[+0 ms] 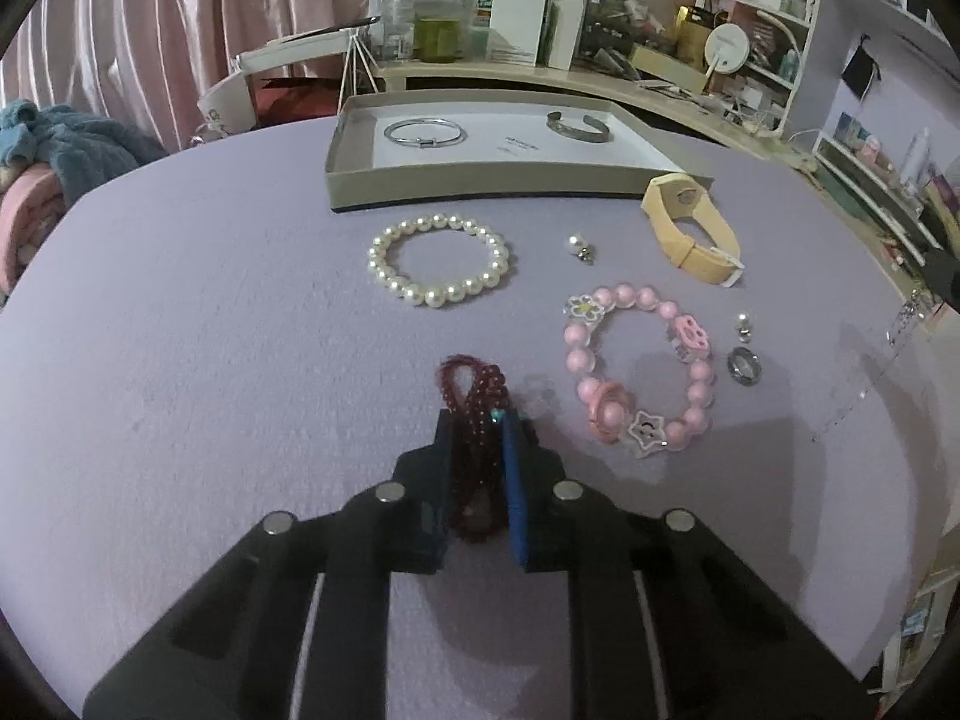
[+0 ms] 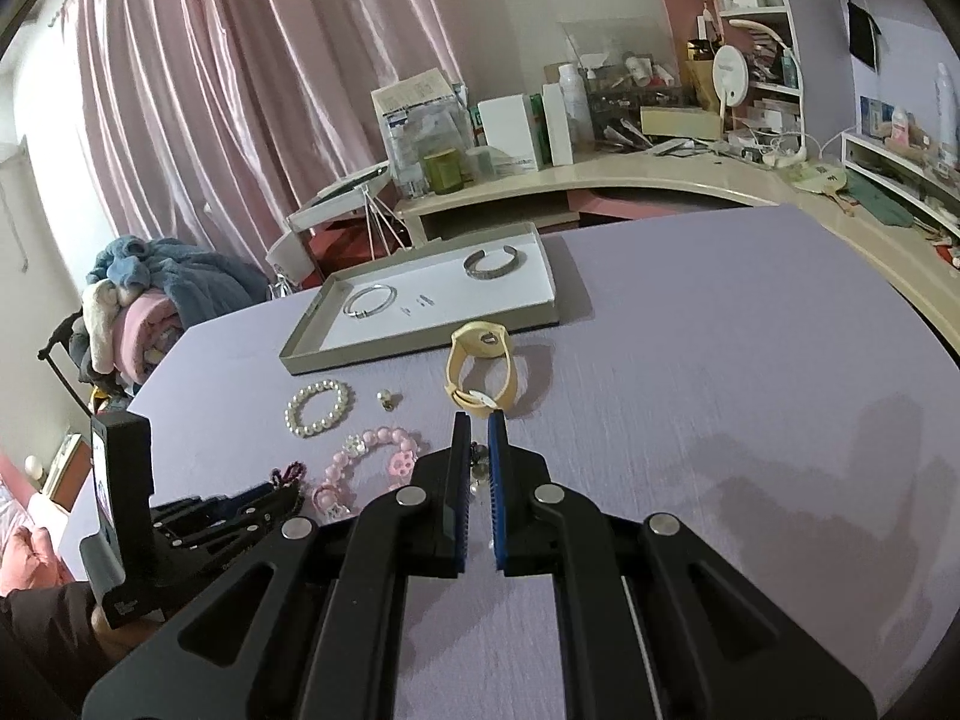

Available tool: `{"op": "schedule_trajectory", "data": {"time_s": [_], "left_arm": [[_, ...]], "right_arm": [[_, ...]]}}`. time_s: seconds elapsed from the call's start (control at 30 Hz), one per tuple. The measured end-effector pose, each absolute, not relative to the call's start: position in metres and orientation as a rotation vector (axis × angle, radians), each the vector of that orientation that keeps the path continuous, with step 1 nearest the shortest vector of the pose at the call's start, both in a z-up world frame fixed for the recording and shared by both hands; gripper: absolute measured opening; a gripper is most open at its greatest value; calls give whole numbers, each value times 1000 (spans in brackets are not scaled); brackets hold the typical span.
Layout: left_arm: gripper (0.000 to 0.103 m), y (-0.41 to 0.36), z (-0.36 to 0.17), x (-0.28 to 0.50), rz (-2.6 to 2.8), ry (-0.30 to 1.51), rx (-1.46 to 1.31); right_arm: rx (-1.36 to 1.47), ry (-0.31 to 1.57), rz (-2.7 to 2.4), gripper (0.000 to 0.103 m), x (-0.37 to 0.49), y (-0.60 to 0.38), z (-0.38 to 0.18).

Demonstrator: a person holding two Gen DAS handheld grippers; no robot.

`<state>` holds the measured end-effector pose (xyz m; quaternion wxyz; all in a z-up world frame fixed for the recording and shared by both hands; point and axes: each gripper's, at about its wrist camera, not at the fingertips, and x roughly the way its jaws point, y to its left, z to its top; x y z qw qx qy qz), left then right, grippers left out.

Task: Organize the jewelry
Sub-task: 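Grasp the dark red beaded bracelet with the left tool and lift it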

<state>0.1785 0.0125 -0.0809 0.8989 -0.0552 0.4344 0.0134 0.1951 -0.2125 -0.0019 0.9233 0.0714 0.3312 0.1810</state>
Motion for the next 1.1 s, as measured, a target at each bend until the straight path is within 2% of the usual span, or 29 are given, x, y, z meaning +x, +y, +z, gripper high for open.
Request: {"op": "schedule_trajectory", "data": {"time_s": [0.1, 0.53, 0.8, 1.1], "left_arm": [[8, 20, -75, 176, -1, 893, -160], [8, 38, 5, 165, -60, 753, -193], [8, 54, 65, 191, -59, 671, -220], [8, 60, 107, 235, -61, 623, -209]], "right_arm": [[144, 667, 379, 6, 197, -211, 3], [136, 572, 408, 6, 222, -208, 41], [126, 518, 446, 6, 252, -201, 75], [127, 485, 489, 6, 306, -184, 110]]}}
